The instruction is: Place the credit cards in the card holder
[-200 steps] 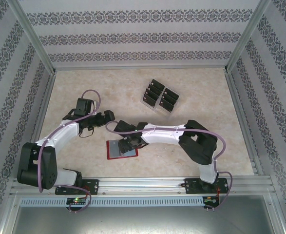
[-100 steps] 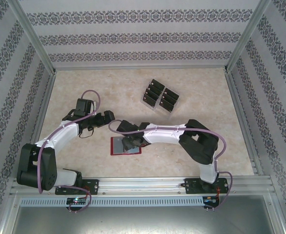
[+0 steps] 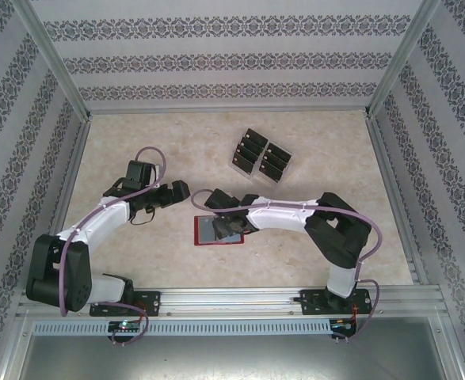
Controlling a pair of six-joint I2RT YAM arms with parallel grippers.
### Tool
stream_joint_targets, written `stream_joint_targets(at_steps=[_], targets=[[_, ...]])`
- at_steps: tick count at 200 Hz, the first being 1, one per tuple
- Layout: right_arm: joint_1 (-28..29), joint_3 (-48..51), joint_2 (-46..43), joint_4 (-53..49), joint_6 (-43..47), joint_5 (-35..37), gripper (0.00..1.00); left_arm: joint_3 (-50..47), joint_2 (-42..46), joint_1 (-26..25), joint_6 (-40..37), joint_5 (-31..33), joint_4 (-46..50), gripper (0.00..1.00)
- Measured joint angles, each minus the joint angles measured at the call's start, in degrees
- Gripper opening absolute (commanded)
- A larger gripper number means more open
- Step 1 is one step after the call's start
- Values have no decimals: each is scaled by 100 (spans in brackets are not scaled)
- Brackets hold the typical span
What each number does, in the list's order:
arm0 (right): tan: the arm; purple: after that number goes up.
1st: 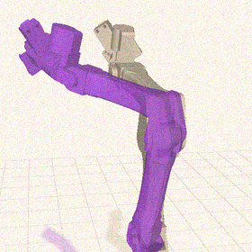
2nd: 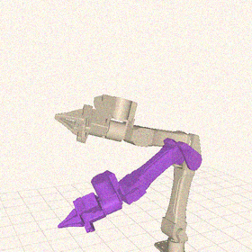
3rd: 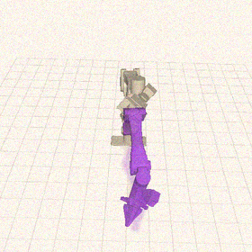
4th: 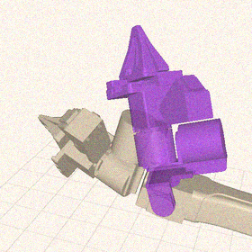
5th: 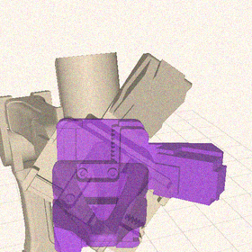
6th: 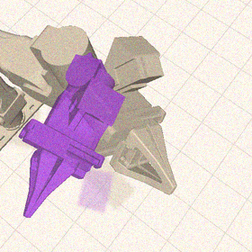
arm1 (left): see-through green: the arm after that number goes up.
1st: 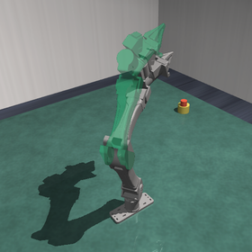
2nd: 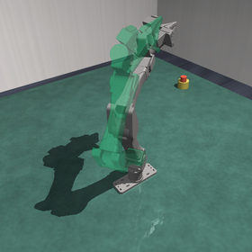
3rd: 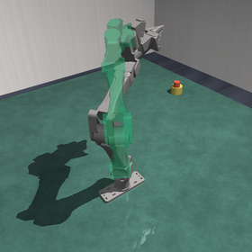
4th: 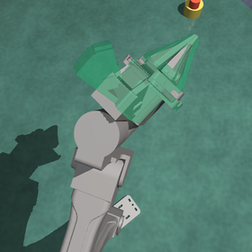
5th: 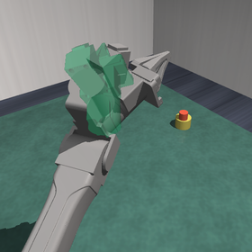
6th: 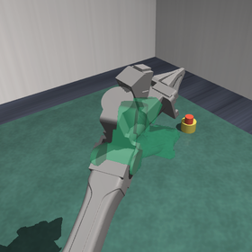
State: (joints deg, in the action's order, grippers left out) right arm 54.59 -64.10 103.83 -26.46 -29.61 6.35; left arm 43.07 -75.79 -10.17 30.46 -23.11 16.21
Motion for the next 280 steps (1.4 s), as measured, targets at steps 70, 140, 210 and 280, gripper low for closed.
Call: stream_joint_targets(at_steps=[70, 140, 210, 280], targets=[[-1613, -778, -1290, -417, 870, -737, 55, -343, 560, -584, 286, 140, 7, 100], [-2940, -2332, 140, -931, 1847, -1165, 43, -706, 916, -1008, 616, 498, 4, 100], [-3235, -2430, 343, -1318, 2406, -592, 35, -772, 905, -1047, 734, 540, -11, 100], [-3233, -2393, 461, -1366, 2647, -37, 34, -772, 800, -1051, 734, 538, -35, 100]])
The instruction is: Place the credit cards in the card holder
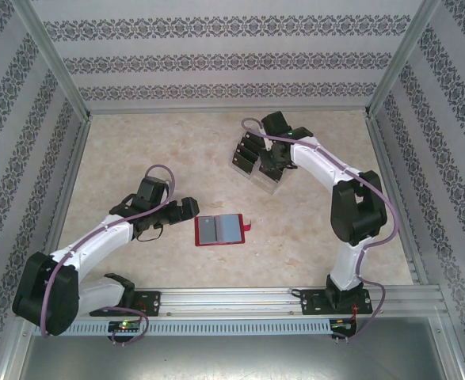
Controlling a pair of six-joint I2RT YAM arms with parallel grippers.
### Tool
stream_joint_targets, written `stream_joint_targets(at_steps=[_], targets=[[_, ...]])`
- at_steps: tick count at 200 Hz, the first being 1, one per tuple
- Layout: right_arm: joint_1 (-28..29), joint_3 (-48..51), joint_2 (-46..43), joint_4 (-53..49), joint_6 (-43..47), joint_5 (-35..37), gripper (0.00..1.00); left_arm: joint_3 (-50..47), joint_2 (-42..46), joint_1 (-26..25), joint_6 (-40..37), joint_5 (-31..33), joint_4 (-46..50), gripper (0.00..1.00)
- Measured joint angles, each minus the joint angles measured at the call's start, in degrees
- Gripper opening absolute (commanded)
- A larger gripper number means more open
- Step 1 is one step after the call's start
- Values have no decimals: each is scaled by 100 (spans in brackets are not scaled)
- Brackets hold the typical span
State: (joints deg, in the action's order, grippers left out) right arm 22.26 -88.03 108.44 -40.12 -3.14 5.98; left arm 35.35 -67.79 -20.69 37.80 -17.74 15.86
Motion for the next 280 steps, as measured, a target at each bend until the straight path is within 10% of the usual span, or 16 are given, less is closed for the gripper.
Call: stream_joint_targets(at_steps=[280], targets=[[164, 87, 358, -74, 61, 328, 26, 0, -138, -35, 0, -2, -133, 100]])
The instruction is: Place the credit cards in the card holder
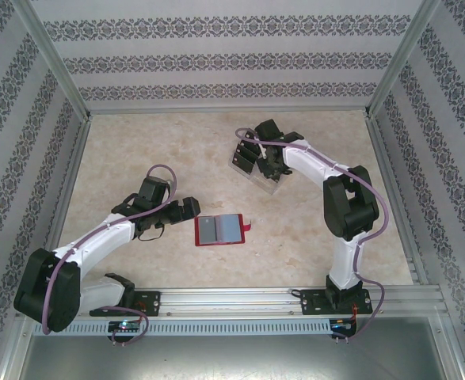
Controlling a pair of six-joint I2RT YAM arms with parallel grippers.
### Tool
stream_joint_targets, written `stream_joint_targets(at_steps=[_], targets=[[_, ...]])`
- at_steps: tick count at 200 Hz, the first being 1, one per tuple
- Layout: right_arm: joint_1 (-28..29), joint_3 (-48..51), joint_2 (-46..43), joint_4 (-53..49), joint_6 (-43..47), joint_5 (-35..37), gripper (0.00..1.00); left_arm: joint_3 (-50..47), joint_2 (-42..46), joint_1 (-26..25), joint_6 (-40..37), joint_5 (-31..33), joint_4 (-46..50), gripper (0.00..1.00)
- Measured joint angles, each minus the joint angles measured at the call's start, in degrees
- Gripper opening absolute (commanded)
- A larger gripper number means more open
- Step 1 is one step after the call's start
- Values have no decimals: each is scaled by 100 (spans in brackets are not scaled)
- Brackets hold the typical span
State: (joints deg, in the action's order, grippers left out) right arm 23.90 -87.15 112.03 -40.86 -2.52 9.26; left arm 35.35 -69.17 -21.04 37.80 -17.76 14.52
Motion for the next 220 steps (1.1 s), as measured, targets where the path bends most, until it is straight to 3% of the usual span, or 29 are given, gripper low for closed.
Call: stream_joint_targets(at_steps=[151, 220], targets=[[-2, -42, 0, -76, 118, 37, 18, 0, -39, 0, 0, 0, -2, 100], [0, -129, -2, -116, 256, -72, 1, 0, -39, 0, 0, 0, -2, 100]])
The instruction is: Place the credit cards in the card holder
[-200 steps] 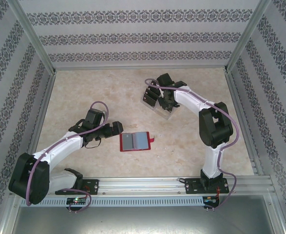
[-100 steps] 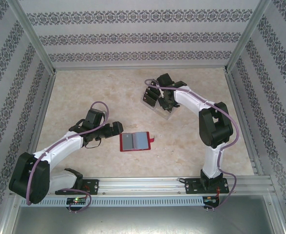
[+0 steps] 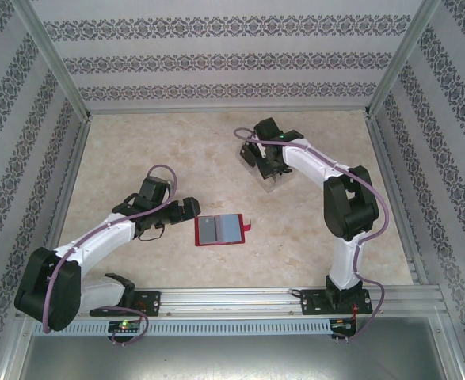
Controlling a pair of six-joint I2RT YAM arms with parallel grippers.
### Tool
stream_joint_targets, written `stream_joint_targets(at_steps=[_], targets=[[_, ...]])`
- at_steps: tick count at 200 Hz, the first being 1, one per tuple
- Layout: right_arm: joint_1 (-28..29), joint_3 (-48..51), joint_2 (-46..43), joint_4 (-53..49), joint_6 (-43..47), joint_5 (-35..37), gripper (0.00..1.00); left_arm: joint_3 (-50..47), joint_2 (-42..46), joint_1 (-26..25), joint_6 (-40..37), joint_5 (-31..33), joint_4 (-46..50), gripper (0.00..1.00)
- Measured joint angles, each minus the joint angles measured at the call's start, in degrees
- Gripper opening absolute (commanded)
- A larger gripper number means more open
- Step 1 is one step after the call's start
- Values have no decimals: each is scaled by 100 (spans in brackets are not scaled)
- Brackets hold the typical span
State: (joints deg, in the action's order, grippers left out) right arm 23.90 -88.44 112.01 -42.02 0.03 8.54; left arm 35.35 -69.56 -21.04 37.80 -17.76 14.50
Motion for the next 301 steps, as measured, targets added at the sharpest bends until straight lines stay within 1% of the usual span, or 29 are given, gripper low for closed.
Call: stream_joint_targets(at_steps=[57, 88, 124, 145, 157, 171, 194, 223, 240, 259, 301], targets=[[13, -111, -116, -103, 2, -22, 0, 2, -50, 0, -4, 0, 2, 100], [151, -295, -339, -184, 2, -22, 0, 76, -144, 0, -70, 4, 59, 100], [422, -452, -831, -254, -46, -50, 0, 291, -210, -31, -282, 98, 326, 100], [564, -356, -1292, -175, -337, -332, 0, 450, -251, -225, -424, 269, 570, 100], [601, -55, -1674, 46, -612, -662, 0, 525, -278, -402, -505, 402, 704, 100], [610, 542, -2216, 396, -1049, -1102, 0, 564, -289, -619, -581, 584, 852, 100], [610, 1867, -3003, 1244, -1954, -1921, 0, 575, -323, -977, -645, 942, 1099, 100], [658, 3554, -3560, 2389, -3069, -2671, 0, 601, -470, -1427, -688, 1399, 1331, 100], [772, 4371, -3816, 2931, -3683, -2900, 0, 625, -634, -1644, -697, 1593, 1362, 100], [977, 4983, -4072, 3403, -4179, -3005, 0, 629, -811, -1753, -695, 1753, 1360, 100], [1397, 5455, -4164, 4271, -4800, -3010, 0, 706, -1126, -1827, -669, 2059, 1329, 100]])
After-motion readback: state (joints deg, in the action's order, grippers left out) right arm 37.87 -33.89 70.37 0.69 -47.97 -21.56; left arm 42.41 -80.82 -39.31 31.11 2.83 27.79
